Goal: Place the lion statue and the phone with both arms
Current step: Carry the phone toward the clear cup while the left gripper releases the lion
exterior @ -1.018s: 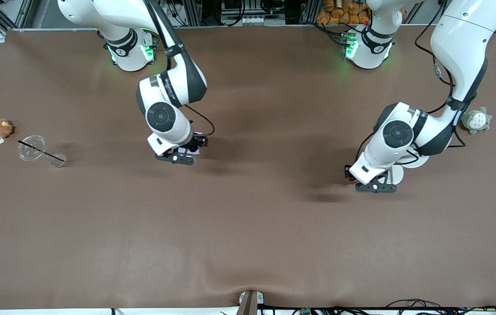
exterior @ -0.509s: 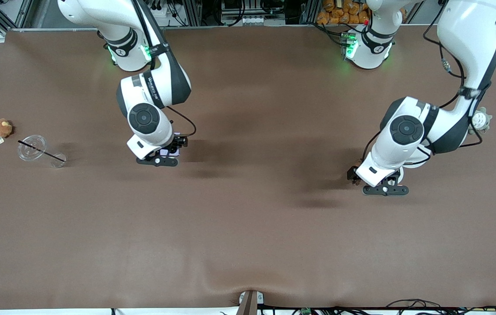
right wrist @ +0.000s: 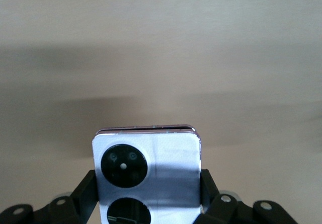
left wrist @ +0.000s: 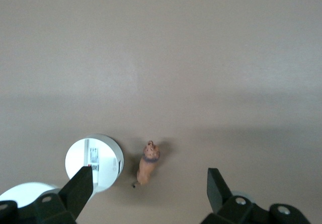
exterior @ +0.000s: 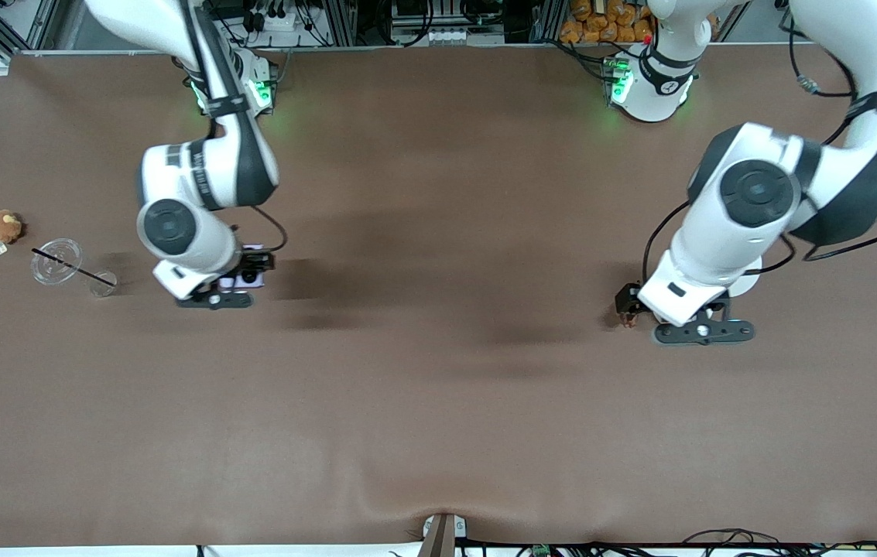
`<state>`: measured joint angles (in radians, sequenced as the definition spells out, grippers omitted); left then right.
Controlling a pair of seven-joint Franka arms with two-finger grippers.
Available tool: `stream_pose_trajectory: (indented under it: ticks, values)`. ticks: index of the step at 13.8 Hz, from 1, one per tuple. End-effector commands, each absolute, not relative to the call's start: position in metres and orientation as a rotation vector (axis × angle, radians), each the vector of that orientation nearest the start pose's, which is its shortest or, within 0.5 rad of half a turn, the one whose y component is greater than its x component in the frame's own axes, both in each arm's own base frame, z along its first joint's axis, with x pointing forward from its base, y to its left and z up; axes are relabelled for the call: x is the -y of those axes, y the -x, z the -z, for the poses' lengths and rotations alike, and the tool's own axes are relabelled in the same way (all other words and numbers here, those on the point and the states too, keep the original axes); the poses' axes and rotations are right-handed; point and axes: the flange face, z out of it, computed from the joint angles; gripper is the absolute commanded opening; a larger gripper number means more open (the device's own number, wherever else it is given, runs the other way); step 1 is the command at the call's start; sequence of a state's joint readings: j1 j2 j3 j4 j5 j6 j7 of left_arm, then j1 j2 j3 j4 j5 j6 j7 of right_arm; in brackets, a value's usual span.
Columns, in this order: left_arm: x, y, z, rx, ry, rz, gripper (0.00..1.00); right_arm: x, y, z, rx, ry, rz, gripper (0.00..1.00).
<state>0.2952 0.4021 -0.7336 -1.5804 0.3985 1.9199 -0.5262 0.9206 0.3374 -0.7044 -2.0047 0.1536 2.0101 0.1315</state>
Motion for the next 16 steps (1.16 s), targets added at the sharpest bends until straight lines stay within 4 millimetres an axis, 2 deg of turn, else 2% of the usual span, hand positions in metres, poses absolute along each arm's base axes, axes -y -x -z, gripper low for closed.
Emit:
stream_pose_trajectory:
  ticks: [1,3,7,9,11,13,14,16]
  values:
    - [0.196,-0.632,-0.511,0.01,3.092,0.101,1.0,-0.125,-0.549,-0.313,-0.008,3.231,-0.351,0.0]
    - [0.193,-0.626,-0.54,0.028,3.075,0.092,1.0,-0.126,-0.55,-0.312,-0.008,3.23,-0.336,0.0]
    - [0.196,-0.599,-0.59,0.06,3.08,0.128,1.0,-0.119,-0.551,-0.308,-0.023,3.234,-0.335,0.0]
    - [0.183,-0.597,-0.601,0.101,3.076,0.148,1.0,-0.09,-0.56,-0.298,-0.004,3.237,-0.328,0.0]
    - [0.172,-0.593,-0.615,0.098,3.091,0.167,1.0,-0.045,-0.57,-0.278,0.043,3.207,-0.308,0.0]
    - [0.139,-0.588,-0.635,0.119,3.116,0.182,1.0,-0.011,-0.572,-0.265,0.036,3.149,-0.335,0.0]
    - [0.125,-0.584,-0.641,0.113,3.123,0.177,1.0,0.0,-0.571,-0.256,0.011,3.131,-0.353,0.0]
    - [0.096,-0.571,-0.647,0.094,3.125,0.111,1.0,0.033,-0.568,-0.236,0.006,3.12,-0.391,0.0]
